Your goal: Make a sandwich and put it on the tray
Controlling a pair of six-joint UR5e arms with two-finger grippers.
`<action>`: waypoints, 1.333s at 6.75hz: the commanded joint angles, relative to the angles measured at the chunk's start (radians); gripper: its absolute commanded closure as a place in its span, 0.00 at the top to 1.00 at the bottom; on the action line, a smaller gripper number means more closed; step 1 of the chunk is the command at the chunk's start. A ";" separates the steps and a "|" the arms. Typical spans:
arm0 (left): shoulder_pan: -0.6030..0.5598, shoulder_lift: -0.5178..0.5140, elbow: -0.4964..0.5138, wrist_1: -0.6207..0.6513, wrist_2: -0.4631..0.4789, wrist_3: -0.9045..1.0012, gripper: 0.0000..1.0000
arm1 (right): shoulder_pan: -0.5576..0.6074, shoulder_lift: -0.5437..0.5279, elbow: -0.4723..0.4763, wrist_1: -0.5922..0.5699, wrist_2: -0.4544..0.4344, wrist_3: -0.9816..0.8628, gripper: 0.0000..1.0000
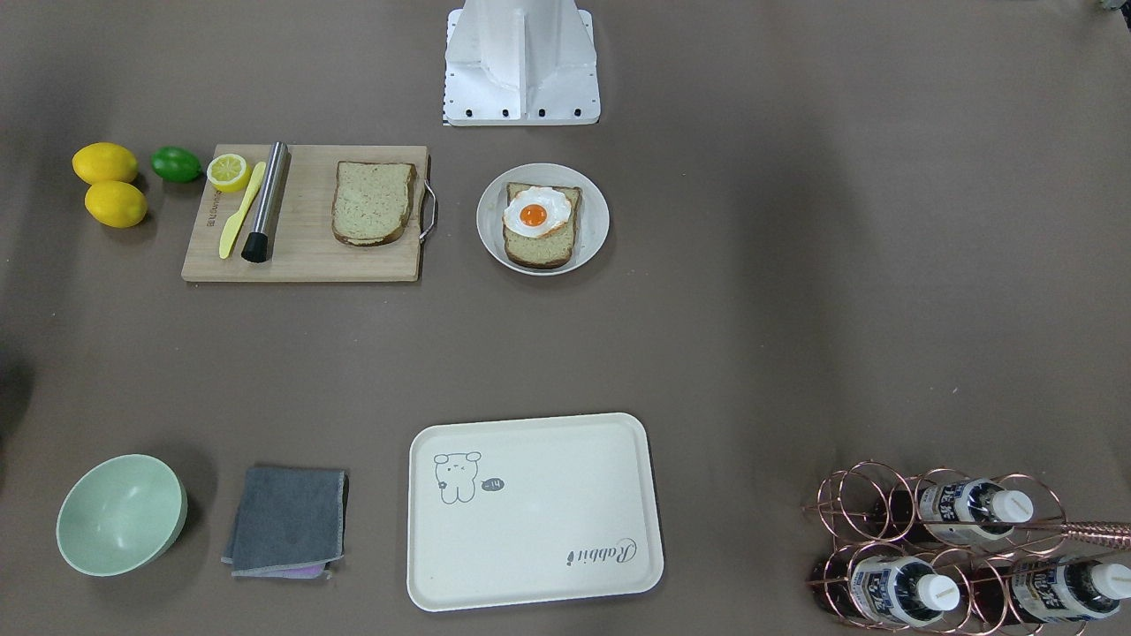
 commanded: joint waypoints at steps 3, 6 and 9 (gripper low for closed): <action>0.418 0.016 -0.031 -0.432 0.193 -0.718 0.98 | -0.218 0.008 0.009 0.327 -0.037 0.544 1.00; 0.752 -0.106 -0.091 -0.457 0.452 -1.101 0.97 | -0.513 0.061 0.087 0.424 -0.219 0.970 0.99; 0.952 -0.258 -0.090 -0.368 0.609 -1.249 0.94 | -0.711 0.132 0.155 0.421 -0.348 1.241 0.98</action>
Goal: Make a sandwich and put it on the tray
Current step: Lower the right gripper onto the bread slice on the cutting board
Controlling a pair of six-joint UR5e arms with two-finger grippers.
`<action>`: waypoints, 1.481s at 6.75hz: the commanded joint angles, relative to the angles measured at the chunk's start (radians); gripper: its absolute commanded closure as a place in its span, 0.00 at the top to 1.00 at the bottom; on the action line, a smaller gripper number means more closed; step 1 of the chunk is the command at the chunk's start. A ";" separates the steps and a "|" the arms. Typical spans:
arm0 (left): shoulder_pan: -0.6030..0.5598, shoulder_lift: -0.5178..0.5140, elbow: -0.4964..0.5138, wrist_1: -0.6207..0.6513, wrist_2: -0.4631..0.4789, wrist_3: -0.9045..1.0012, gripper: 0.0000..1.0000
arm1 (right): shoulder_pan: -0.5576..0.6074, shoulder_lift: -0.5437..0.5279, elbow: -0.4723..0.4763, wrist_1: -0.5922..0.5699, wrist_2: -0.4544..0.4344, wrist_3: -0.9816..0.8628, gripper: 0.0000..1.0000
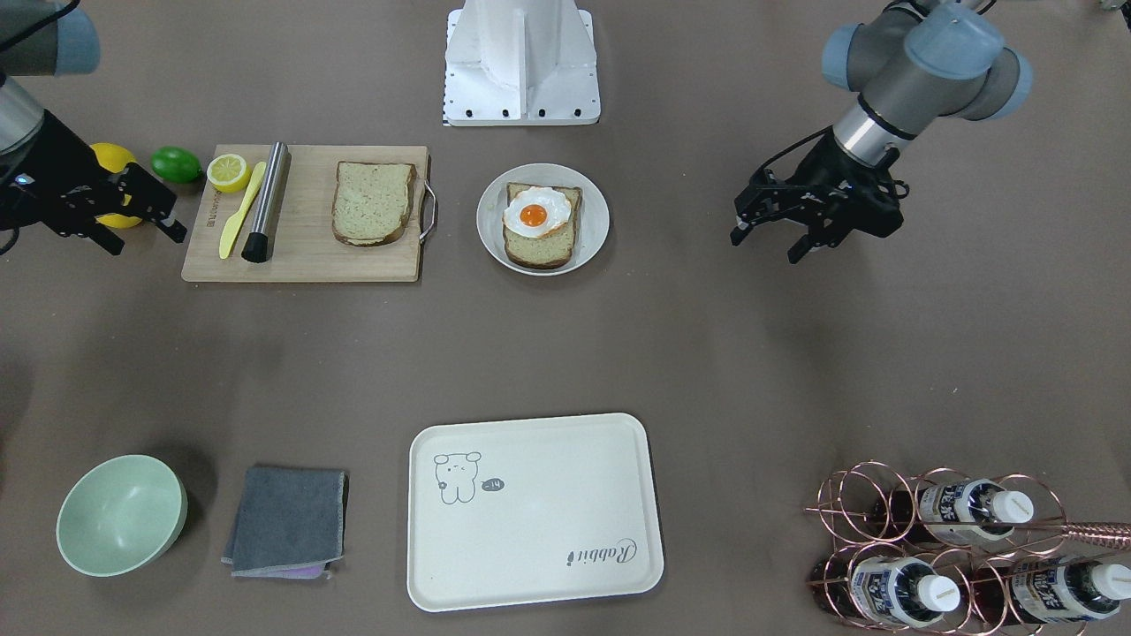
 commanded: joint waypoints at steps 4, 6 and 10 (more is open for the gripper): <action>0.207 -0.173 0.002 0.136 0.188 -0.142 0.95 | -0.312 0.019 0.067 -0.004 -0.243 0.279 0.85; 0.207 -0.173 0.002 0.136 0.188 -0.141 0.96 | -0.423 0.010 0.066 -0.004 -0.356 0.341 0.67; 0.207 -0.167 0.000 0.136 0.190 -0.138 0.96 | -0.546 0.010 0.052 0.001 -0.479 0.372 0.56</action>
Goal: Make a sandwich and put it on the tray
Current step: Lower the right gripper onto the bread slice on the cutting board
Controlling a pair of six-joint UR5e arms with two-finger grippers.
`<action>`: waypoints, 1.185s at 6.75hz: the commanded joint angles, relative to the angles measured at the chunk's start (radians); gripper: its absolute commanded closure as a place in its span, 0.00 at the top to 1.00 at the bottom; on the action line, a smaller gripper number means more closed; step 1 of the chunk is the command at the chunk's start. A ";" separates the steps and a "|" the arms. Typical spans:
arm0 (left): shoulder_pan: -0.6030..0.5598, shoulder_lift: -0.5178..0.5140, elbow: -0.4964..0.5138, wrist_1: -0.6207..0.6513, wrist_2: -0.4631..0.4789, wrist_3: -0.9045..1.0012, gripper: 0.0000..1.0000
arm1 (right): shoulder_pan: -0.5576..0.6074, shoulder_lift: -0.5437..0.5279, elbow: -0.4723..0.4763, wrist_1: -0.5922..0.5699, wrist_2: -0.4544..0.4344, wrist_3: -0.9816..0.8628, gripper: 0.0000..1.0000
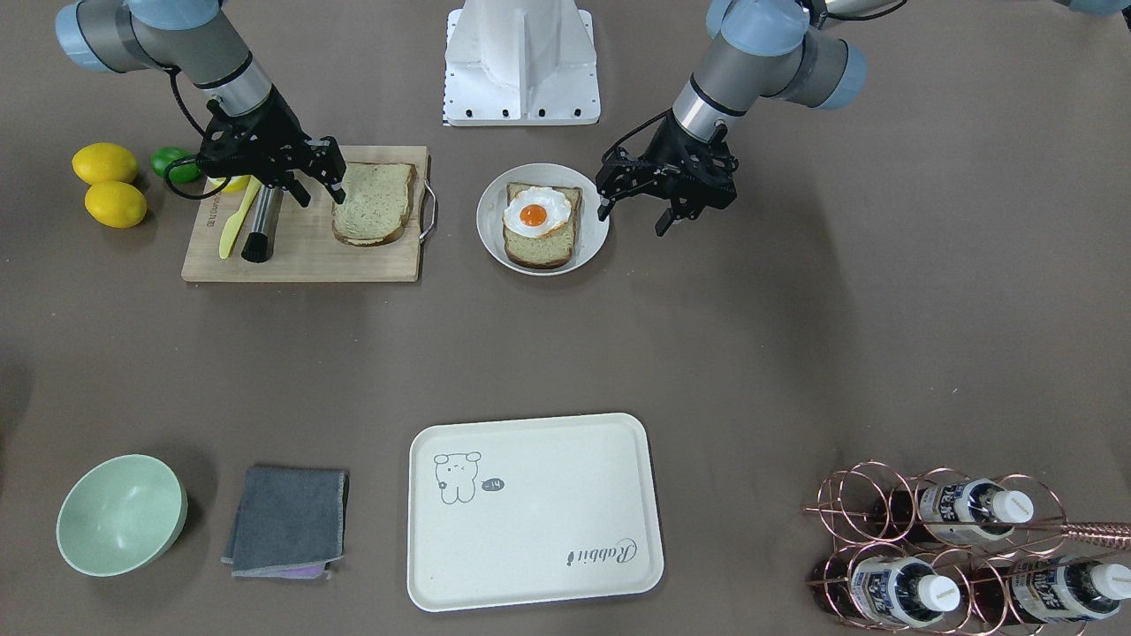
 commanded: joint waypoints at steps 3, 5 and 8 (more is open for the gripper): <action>-0.001 0.004 -0.002 -0.002 0.000 0.001 0.96 | -0.043 0.015 -0.010 -0.002 -0.038 0.008 0.45; -0.002 0.004 -0.002 -0.002 -0.001 0.001 0.96 | -0.055 0.016 -0.017 -0.002 -0.044 0.008 0.45; -0.005 0.006 -0.008 -0.002 -0.001 0.001 0.96 | -0.052 0.016 -0.011 -0.001 -0.042 0.002 0.00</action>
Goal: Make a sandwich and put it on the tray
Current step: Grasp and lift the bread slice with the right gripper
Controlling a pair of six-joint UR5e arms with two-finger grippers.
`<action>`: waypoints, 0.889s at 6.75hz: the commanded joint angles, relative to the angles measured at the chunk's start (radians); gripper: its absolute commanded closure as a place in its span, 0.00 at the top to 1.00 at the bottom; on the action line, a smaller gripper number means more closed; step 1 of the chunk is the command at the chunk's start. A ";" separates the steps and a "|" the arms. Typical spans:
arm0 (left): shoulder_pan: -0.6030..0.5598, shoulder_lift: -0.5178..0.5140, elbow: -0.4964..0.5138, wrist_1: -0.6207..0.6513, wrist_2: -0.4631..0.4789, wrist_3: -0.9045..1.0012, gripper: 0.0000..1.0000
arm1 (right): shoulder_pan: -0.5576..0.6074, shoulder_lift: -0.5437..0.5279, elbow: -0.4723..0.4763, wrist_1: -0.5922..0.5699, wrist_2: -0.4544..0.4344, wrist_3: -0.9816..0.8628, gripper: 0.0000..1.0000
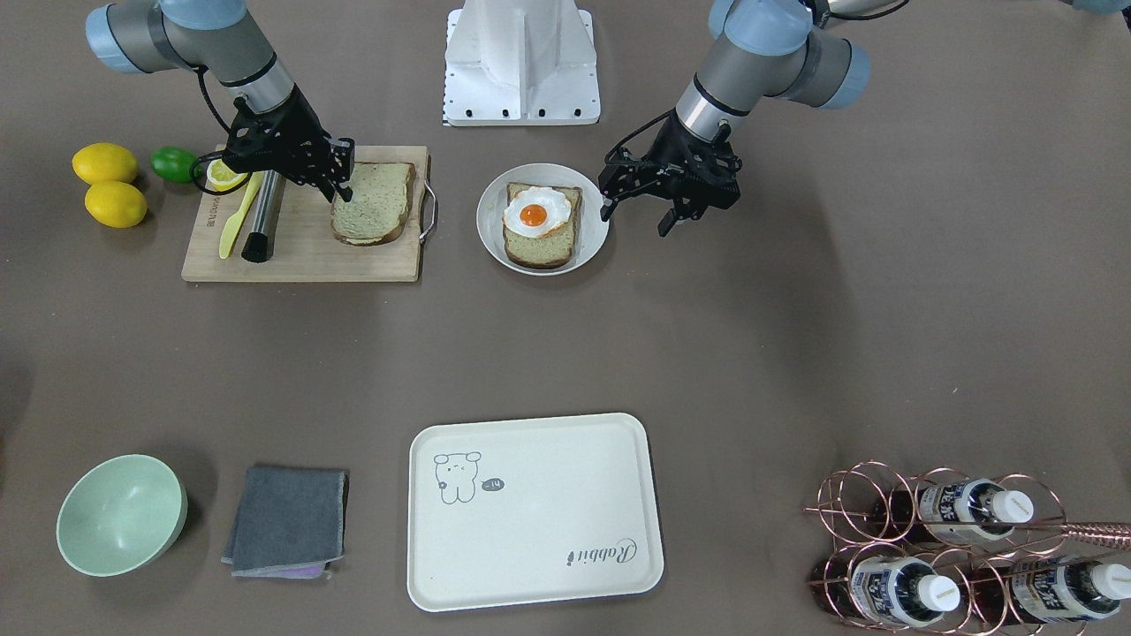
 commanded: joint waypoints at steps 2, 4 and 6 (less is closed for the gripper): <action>-0.001 0.002 -0.006 -0.002 -0.002 0.000 0.96 | 0.060 -0.001 0.041 0.001 0.042 -0.012 0.00; -0.002 0.006 -0.027 -0.002 -0.006 0.002 0.96 | 0.165 0.028 0.109 0.001 0.199 -0.015 0.00; -0.010 0.036 -0.044 -0.003 -0.011 0.002 0.97 | 0.140 0.304 0.061 -0.233 0.180 -0.001 0.00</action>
